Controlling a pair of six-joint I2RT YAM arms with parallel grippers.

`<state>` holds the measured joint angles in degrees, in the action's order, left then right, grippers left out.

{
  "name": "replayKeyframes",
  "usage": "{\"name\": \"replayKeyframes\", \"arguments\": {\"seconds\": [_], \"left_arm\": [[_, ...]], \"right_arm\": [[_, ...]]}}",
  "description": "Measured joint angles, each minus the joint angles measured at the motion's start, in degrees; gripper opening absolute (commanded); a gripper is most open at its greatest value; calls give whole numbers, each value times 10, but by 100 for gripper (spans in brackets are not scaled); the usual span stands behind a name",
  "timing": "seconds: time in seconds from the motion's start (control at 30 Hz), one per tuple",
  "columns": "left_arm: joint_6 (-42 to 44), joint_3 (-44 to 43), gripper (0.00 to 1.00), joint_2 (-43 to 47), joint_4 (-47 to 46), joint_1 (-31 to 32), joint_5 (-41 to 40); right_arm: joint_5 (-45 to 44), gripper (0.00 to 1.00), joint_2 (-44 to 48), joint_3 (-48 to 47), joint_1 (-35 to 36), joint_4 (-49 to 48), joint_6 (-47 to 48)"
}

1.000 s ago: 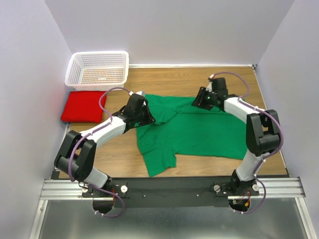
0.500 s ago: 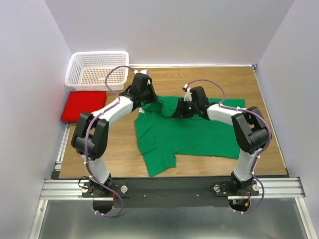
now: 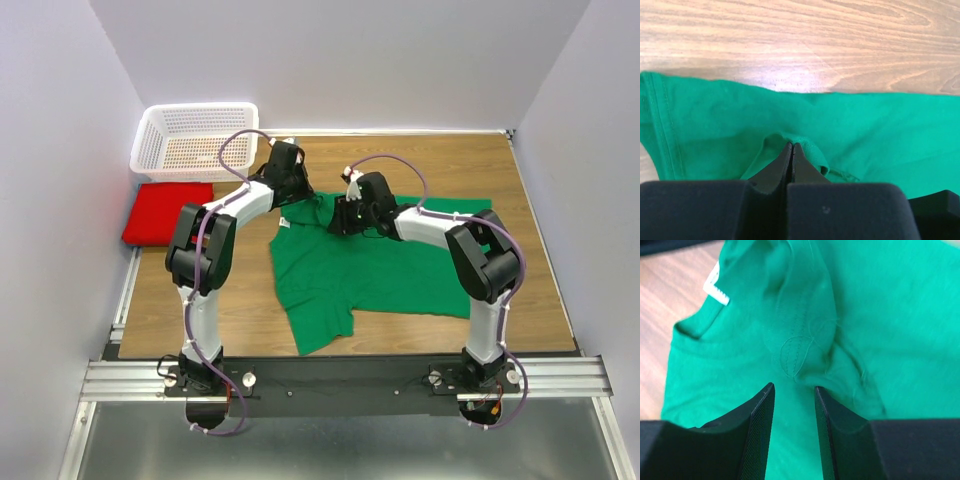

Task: Fold and stack the t-shirts
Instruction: Fold the tshirt

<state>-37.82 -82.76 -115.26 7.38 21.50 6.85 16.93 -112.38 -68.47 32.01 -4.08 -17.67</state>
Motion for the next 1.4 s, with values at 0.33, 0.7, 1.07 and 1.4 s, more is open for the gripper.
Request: {"name": "replayKeyframes", "arguments": {"seconds": [0.33, 0.7, 1.07, 1.4], "left_arm": [[-13, -4, 3, -4, -22, -17, 10], [-24, -4, 3, -11, -42, -17, 23], [-26, 3, 3, -11, -48, -17, 26], [-26, 9, 3, -11, -49, -17, 27]], "right_arm": [[-42, 45, -50, -57, 2, -10, 29], [-51, 41, -60, -63, 2, -10, 59], [-68, 22, -73, -64, 4, -20, 74], [-108, 1, -72, -64, 13, -21, 85]]}}
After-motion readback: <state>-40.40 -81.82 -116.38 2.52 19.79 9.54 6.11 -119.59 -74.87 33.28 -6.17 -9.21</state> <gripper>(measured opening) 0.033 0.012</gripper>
